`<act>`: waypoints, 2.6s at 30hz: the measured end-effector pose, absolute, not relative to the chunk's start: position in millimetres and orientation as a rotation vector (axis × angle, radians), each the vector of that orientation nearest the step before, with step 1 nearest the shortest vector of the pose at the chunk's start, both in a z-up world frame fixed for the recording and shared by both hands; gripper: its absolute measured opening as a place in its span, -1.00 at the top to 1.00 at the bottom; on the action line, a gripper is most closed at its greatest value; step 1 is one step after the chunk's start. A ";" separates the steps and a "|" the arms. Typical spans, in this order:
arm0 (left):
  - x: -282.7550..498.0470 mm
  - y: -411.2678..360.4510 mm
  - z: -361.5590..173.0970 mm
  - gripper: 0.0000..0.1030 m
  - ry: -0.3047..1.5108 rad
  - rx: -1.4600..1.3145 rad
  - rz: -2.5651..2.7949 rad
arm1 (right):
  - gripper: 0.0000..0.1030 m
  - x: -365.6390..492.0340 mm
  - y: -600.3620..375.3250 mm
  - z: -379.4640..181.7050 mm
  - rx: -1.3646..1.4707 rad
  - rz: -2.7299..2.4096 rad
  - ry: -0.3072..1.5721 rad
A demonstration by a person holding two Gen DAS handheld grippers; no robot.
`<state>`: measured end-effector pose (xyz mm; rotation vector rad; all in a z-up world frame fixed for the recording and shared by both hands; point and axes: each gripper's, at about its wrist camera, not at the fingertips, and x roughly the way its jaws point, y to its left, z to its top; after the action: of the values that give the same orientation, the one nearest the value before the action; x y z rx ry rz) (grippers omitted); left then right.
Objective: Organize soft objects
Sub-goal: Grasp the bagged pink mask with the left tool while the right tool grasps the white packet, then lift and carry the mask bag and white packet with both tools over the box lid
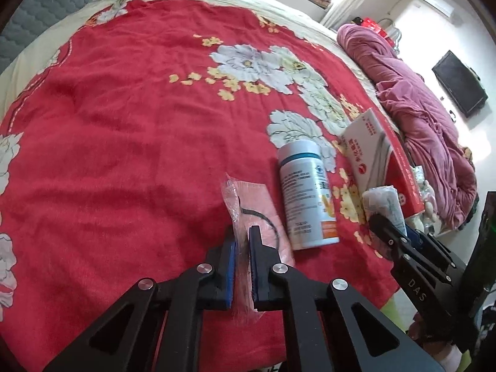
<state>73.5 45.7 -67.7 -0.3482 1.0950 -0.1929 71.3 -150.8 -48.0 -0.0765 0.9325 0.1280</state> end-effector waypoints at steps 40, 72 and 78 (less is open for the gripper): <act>66.4 11.3 -30.1 0.90 1.049 -0.212 -0.220 | 0.49 58.3 -160.7 -2.0 0.006 0.206 0.867; 33.0 -35.3 83.3 0.90 0.859 -0.089 -0.283 | 0.49 20.5 -204.6 80.7 0.063 0.182 0.749; 38.1 -65.6 95.8 0.90 0.847 -0.057 -0.326 | 0.49 16.8 -233.7 94.8 0.079 0.151 0.724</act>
<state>38.1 -65.6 95.8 -0.0574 0.8471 -0.3256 16.8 -233.7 94.8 0.0795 0.7240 0.1507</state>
